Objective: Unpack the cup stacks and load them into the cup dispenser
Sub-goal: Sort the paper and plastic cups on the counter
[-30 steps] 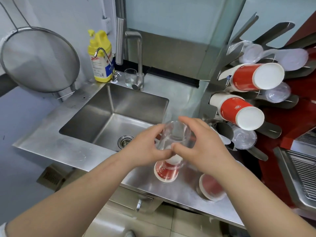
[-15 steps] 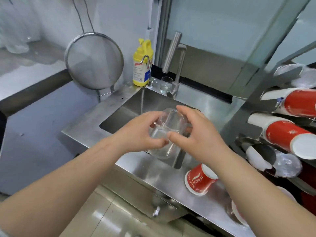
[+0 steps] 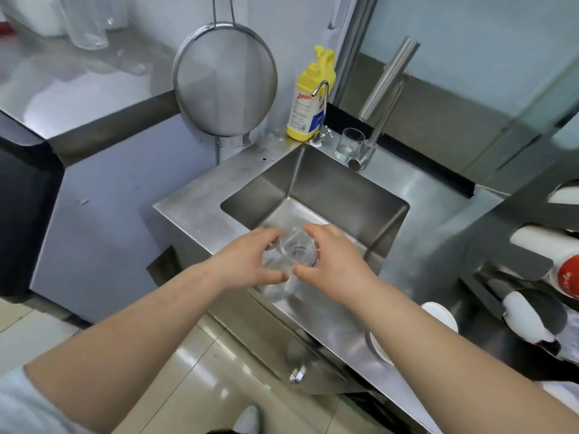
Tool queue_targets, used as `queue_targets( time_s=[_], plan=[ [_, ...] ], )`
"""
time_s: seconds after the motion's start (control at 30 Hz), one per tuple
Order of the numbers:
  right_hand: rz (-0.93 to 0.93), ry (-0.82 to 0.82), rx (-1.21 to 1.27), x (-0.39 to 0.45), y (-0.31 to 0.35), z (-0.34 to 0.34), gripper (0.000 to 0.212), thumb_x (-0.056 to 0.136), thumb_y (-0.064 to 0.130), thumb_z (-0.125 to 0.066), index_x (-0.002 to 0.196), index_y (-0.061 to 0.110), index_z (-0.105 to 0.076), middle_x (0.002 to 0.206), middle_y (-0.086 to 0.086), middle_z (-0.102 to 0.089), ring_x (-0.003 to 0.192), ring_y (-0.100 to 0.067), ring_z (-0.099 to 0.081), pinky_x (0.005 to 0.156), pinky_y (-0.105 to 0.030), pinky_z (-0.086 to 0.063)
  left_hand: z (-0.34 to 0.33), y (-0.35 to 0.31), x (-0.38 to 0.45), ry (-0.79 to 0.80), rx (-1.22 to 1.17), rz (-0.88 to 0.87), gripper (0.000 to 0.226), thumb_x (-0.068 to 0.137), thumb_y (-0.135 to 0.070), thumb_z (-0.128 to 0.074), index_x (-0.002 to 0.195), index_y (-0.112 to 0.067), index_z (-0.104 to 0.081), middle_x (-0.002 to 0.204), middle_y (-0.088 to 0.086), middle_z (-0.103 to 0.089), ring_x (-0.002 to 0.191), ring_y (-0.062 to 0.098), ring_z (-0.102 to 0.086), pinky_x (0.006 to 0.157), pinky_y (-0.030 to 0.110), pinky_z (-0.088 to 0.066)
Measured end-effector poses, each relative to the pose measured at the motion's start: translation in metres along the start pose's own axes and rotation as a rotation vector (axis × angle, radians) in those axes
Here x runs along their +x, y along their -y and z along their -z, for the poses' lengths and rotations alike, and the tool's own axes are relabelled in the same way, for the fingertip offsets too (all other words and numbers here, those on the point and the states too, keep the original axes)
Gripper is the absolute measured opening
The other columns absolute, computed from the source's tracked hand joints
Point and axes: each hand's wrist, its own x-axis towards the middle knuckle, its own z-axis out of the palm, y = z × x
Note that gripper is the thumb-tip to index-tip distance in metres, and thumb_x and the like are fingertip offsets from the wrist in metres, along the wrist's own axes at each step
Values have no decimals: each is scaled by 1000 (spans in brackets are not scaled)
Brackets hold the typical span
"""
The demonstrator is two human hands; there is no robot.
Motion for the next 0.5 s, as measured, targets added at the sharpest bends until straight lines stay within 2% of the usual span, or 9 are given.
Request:
queue_targets(
  time_s=[0.07, 0.13, 0.17, 0.27, 0.4, 0.5],
  plan=[
    [-20, 33, -28, 4, -3, -9, 75, 74, 28, -75, 140, 20, -40, 134, -5, -44, 123, -18, -47, 102, -25, -39, -6, 7, -4, 0, -27, 31, 77, 66, -40, -76, 136, -35, -44, 121, -14, -54, 106, 2, -49, 87, 12, -41],
    [-26, 62, -51, 6, -7, -18, 76, 75, 28, -72, 142, 20, -39, 136, -4, -43, 123, -17, -46, 102, -22, -36, -12, 13, -6, 3, -48, 57, 80, 63, -45, -71, 137, -38, -43, 123, -14, -55, 108, 3, -50, 95, 26, -45],
    [-22, 69, -58, 7, -8, -21, 75, 75, 27, -71, 143, 20, -38, 137, -3, -43, 124, -17, -45, 103, -23, -36, -14, 14, -7, 3, -62, 68, 81, 64, -44, -72, 139, -39, -41, 124, -14, -55, 110, 4, -51, 96, 28, -45],
    [-23, 73, -49, 7, -9, -26, 72, 77, 27, -68, 142, 21, -39, 136, 0, -45, 122, -14, -46, 103, -25, -37, -19, 17, -10, 1, -87, 98, 82, 71, -37, -77, 142, -41, -36, 124, -14, -54, 111, 6, -52, 94, 25, -45],
    [-32, 65, -44, 7, -9, -26, 69, 79, 25, -66, 142, 22, -38, 136, 0, -43, 121, -14, -46, 99, -19, -34, -20, 18, -8, 8, -123, 105, 84, 71, -35, -77, 142, -42, -34, 123, -15, -53, 113, 8, -54, 93, 28, -48],
    [-28, 75, -61, 9, -6, -25, 65, 78, 24, -64, 139, 24, -41, 134, 0, -44, 121, -14, -47, 95, -18, -34, -18, 16, -7, 23, -119, 89, 82, 73, -29, -78, 142, -38, -35, 120, -19, -51, 112, 4, -52, 85, 13, -42]
  ],
)
